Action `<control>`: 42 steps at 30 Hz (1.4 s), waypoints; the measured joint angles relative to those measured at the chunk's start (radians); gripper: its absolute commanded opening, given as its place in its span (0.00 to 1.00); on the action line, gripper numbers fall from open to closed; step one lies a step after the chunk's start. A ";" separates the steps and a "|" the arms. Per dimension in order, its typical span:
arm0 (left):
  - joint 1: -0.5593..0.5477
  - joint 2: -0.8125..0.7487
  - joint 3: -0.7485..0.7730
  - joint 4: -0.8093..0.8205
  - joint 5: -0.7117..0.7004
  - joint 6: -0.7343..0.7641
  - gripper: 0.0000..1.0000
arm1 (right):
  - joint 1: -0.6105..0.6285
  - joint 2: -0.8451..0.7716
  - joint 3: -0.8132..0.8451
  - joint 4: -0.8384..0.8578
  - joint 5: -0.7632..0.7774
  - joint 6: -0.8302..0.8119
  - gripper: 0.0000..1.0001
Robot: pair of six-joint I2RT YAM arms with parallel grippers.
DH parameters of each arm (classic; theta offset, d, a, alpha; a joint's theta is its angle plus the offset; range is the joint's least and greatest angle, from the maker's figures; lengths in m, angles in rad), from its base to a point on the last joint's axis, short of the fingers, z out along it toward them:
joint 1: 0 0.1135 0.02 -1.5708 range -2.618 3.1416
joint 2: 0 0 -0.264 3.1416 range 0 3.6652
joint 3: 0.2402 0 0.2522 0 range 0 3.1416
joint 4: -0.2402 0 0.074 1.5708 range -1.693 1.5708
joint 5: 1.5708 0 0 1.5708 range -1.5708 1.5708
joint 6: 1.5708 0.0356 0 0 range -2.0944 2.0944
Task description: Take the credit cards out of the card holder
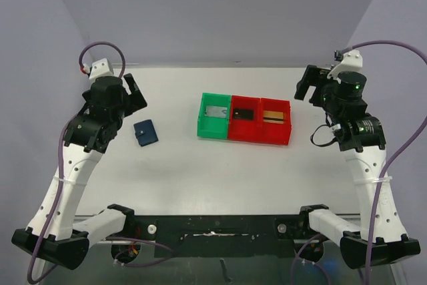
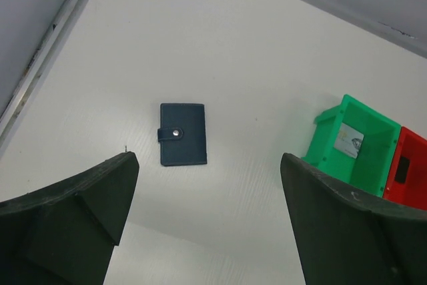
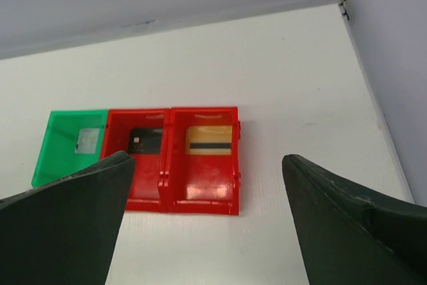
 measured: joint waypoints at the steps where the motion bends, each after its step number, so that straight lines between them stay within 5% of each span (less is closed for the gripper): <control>1: -0.002 -0.018 -0.024 0.004 0.005 0.000 0.88 | 0.000 -0.014 -0.027 -0.001 -0.008 0.005 0.98; 10: -0.014 -0.143 -0.287 0.084 0.101 -0.083 0.95 | -0.002 -0.126 -0.289 -0.004 -0.110 0.069 0.98; 15: 0.094 -0.132 -0.394 0.106 0.208 -0.122 0.97 | -0.007 -0.149 -0.376 -0.004 -0.171 0.100 0.98; 31: 0.460 0.396 -0.363 0.211 0.404 -0.116 0.83 | -0.014 -0.127 -0.471 0.001 -0.356 0.205 0.98; 42: 0.431 0.676 -0.219 0.294 0.539 -0.107 0.67 | -0.015 -0.053 -0.473 0.006 -0.405 0.221 0.98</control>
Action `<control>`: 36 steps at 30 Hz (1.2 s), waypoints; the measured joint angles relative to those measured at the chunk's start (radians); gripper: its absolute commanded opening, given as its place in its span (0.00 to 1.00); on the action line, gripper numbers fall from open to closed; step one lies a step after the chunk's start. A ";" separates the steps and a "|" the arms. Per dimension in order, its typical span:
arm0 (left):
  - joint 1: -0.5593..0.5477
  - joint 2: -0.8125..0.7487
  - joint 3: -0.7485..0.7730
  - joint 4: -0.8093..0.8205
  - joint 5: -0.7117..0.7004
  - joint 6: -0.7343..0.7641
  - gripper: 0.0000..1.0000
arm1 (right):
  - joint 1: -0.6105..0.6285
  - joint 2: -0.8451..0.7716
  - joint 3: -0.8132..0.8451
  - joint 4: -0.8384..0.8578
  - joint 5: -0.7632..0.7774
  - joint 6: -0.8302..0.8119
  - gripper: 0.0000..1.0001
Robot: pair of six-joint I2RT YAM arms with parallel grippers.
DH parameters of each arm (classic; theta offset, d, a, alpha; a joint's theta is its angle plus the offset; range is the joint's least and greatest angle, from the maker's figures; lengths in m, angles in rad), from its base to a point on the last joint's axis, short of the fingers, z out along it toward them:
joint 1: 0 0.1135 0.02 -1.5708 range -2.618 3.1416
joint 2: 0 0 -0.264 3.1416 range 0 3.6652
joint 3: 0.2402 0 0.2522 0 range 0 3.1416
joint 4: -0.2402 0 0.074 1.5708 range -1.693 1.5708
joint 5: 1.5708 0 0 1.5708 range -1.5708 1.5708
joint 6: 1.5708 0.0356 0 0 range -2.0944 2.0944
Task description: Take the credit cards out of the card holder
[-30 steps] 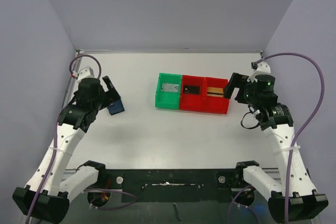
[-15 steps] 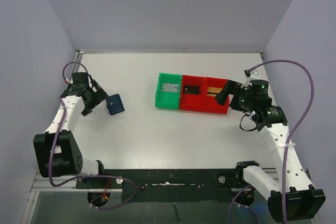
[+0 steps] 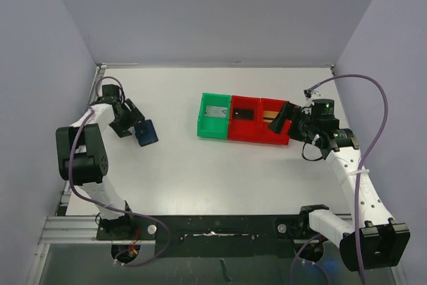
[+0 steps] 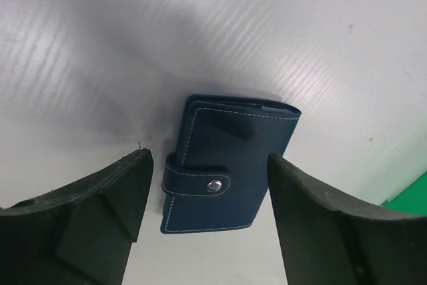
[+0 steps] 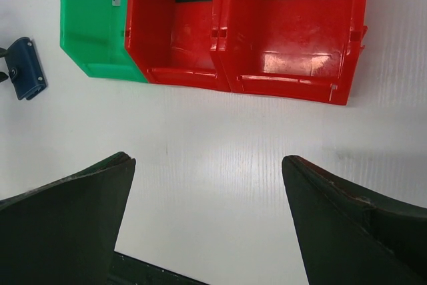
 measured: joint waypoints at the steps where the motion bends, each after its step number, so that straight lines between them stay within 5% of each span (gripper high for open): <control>1: -0.007 0.002 0.000 0.003 0.002 0.000 0.64 | 0.000 0.007 0.000 0.000 -0.003 0.000 0.98; 14: -0.151 -0.036 -0.114 0.094 -0.066 0.021 0.32 | 0.000 0.033 0.000 0.000 -0.018 0.001 0.98; 36: -0.795 -0.301 -0.467 0.294 -0.192 -0.287 0.35 | 0.000 0.034 -0.101 0.065 -0.098 0.077 0.98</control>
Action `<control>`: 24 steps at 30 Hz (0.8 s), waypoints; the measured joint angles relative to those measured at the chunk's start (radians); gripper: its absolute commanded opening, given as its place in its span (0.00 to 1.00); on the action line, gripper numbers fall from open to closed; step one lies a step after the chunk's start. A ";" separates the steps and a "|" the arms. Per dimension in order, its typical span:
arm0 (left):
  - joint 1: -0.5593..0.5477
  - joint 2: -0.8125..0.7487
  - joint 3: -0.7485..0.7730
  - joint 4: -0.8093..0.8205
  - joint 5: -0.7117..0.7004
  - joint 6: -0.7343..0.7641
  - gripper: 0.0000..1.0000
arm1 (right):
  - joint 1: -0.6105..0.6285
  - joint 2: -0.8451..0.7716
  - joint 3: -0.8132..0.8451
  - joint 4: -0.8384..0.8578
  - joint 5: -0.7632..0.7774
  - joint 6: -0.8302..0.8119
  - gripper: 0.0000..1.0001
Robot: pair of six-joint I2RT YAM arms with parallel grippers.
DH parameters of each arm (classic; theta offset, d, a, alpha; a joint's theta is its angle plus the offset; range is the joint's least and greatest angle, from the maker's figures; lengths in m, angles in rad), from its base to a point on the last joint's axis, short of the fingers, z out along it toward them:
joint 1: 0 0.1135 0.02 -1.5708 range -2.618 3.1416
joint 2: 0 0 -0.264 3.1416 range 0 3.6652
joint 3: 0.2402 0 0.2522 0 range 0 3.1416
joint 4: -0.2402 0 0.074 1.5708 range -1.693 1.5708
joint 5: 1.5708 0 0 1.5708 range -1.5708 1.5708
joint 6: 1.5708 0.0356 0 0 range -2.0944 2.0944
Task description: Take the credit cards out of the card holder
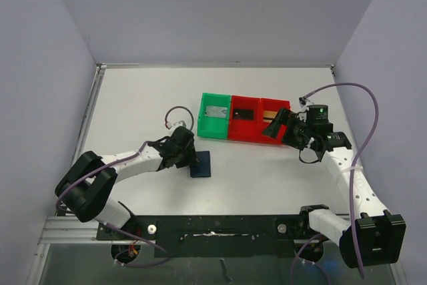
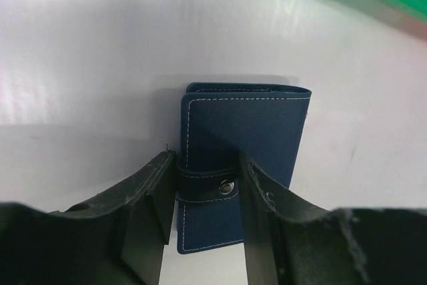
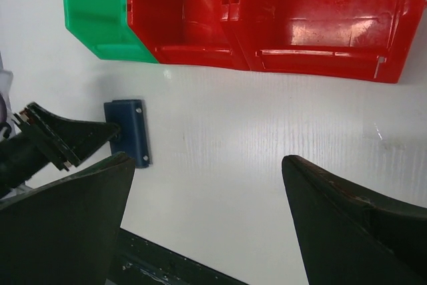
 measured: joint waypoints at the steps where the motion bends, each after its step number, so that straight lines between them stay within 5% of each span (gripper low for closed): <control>1: -0.030 0.000 -0.001 0.003 -0.001 -0.018 0.36 | 0.000 0.000 -0.006 0.010 -0.003 0.011 0.98; 5: -0.154 0.033 0.026 0.013 -0.011 -0.084 0.37 | -0.006 -0.010 -0.047 0.074 -0.024 0.056 0.98; 11: -0.310 0.137 0.137 0.010 -0.024 -0.143 0.53 | -0.021 -0.056 -0.165 0.162 -0.112 0.130 0.98; 16: -0.328 0.134 0.147 -0.003 -0.029 -0.162 0.60 | -0.016 -0.053 -0.199 0.194 -0.165 0.141 0.99; 24: -0.327 0.010 0.090 -0.064 -0.052 -0.164 0.60 | 0.111 -0.047 -0.328 0.278 -0.169 0.231 0.87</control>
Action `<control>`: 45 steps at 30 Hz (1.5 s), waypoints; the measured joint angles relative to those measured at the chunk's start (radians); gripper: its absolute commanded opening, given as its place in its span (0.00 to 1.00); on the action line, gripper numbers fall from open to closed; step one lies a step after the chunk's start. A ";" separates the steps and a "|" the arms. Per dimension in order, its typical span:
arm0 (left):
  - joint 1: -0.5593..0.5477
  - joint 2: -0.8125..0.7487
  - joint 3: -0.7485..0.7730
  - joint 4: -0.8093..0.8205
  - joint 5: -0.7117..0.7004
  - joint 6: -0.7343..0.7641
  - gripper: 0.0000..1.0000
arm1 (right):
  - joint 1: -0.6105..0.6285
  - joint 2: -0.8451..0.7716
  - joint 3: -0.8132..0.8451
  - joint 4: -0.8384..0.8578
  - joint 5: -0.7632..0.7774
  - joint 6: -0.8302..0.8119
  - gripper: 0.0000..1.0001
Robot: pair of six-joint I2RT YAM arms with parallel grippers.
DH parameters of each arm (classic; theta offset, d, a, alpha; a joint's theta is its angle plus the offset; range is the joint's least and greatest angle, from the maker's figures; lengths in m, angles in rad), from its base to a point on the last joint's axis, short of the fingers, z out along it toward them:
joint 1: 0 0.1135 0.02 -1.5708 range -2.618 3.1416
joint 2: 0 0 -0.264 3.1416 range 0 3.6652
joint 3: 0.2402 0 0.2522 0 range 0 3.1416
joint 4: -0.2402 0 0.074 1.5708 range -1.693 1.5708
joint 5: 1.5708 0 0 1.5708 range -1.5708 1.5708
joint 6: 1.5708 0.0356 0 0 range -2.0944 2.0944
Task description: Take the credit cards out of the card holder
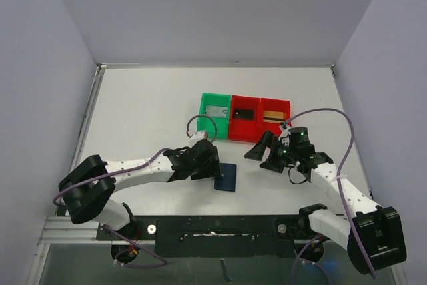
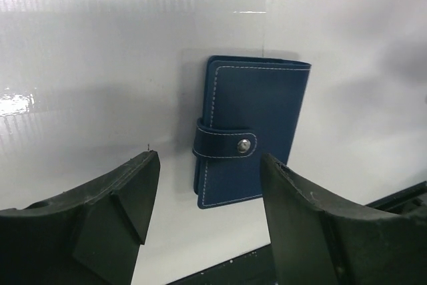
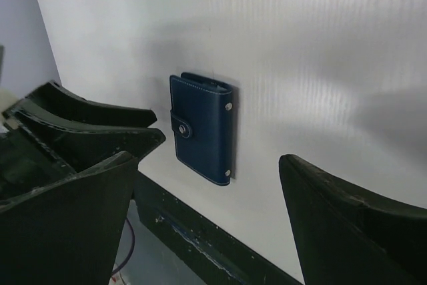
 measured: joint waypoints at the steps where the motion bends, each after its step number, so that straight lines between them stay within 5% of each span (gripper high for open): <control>1: 0.000 -0.012 -0.002 0.003 0.002 0.001 0.59 | 0.034 0.005 -0.014 0.014 0.012 0.017 0.84; 12: -0.002 0.045 0.014 0.046 0.063 0.035 0.49 | 0.276 0.172 -0.095 0.208 0.126 0.196 0.70; 18: -0.008 0.080 0.031 0.053 0.082 0.049 0.31 | 0.291 0.257 -0.094 0.265 0.157 0.225 0.63; 31: -0.016 0.101 0.039 0.053 0.099 0.061 0.27 | 0.292 0.375 -0.090 0.428 0.109 0.269 0.48; 39: -0.016 0.102 0.039 0.052 0.105 0.066 0.27 | 0.292 0.404 -0.095 0.455 0.110 0.240 0.08; 45: -0.016 0.101 0.039 0.048 0.101 0.068 0.36 | 0.298 0.381 -0.101 0.480 0.104 0.214 0.00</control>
